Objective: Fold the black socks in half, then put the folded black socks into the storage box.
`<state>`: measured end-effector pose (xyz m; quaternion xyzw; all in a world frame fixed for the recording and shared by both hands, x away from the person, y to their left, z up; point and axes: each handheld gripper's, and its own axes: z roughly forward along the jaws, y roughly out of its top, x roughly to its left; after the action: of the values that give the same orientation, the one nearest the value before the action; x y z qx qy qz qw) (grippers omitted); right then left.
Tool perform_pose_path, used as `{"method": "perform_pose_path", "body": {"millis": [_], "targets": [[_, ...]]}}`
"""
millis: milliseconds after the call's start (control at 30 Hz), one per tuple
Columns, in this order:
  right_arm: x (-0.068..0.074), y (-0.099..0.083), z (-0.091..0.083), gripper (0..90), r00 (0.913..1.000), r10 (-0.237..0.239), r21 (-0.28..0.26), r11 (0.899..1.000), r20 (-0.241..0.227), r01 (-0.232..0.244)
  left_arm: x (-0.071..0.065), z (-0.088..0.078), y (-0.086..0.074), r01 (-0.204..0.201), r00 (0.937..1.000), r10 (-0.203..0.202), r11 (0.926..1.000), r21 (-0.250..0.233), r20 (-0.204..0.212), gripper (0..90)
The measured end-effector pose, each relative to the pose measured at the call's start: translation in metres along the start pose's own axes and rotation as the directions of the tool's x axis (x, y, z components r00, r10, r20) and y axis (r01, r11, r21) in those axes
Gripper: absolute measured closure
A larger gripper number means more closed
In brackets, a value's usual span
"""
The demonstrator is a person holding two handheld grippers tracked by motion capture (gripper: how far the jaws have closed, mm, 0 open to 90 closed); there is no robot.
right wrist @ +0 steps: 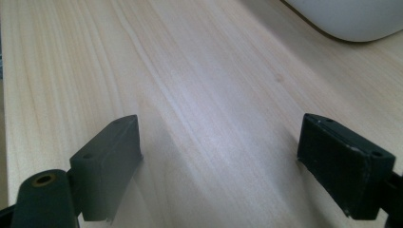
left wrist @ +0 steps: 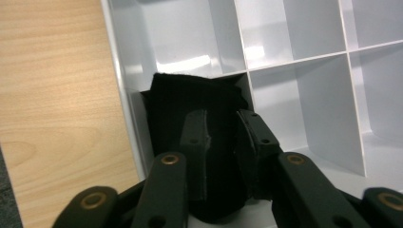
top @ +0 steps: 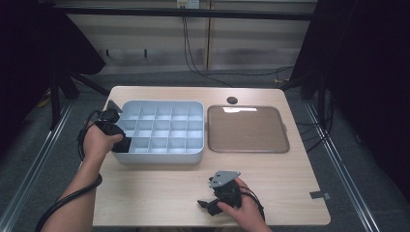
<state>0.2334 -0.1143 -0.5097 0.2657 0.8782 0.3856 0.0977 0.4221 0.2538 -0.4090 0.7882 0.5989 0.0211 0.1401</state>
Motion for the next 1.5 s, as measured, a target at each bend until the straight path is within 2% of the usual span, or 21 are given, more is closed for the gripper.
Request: {"method": "perform_pose_path", "body": {"millis": [200, 367, 500, 600, 967, 1167, 1500], "targets": [[0.001, -0.002, -0.002, 13.8, 1.0, 0.001, -0.003, 1.0, 0.001, -0.001, -0.005, -0.005, 0.003, -0.003, 1.0, 0.003, 0.9995, -0.033, -0.001, 60.4], [0.001, -0.002, -0.002, 13.8, 1.0, 0.003, -0.001, 1.0, 0.002, -0.003, -0.006, -0.008, 0.002, -0.003, 1.0, 0.004, 0.998, -0.063, 0.003, 43.6], [0.001, -0.002, -0.002, 13.8, 1.0, 0.004, -0.001, 1.0, 0.002, -0.004, -0.003, -0.012, 0.0, -0.006, 1.0, 0.006, 0.9974, -0.072, 0.007, 37.6], [0.001, -0.002, -0.002, 13.8, 1.0, 0.004, -0.001, 1.0, 0.002, -0.004, -0.002, -0.013, -0.003, -0.018, 0.9997, 0.019, 0.9963, -0.084, 0.016, 35.5], [0.0, -0.001, -0.001, 13.8, 1.0, 0.002, 0.001, 1.0, 0.002, -0.002, -0.004, -0.022, -0.005, -0.052, 0.998, 0.055, 0.9954, -0.081, 0.03, 30.7], [-0.001, -0.001, -0.001, 13.7, 1.0, -0.002, 0.0, 1.0, 0.001, 0.002, -0.008, -0.024, -0.005, -0.073, 0.9966, 0.076, 0.994, -0.081, 0.032, 29.5], [-0.001, 0.0, 0.0, 13.6, 1.0, 0.001, -0.002, 1.0, -0.003, -0.001, -0.019, -0.021, -0.004, -0.104, 0.9921, 0.109, 0.9911, -0.084, 0.062, 29.3]]}}
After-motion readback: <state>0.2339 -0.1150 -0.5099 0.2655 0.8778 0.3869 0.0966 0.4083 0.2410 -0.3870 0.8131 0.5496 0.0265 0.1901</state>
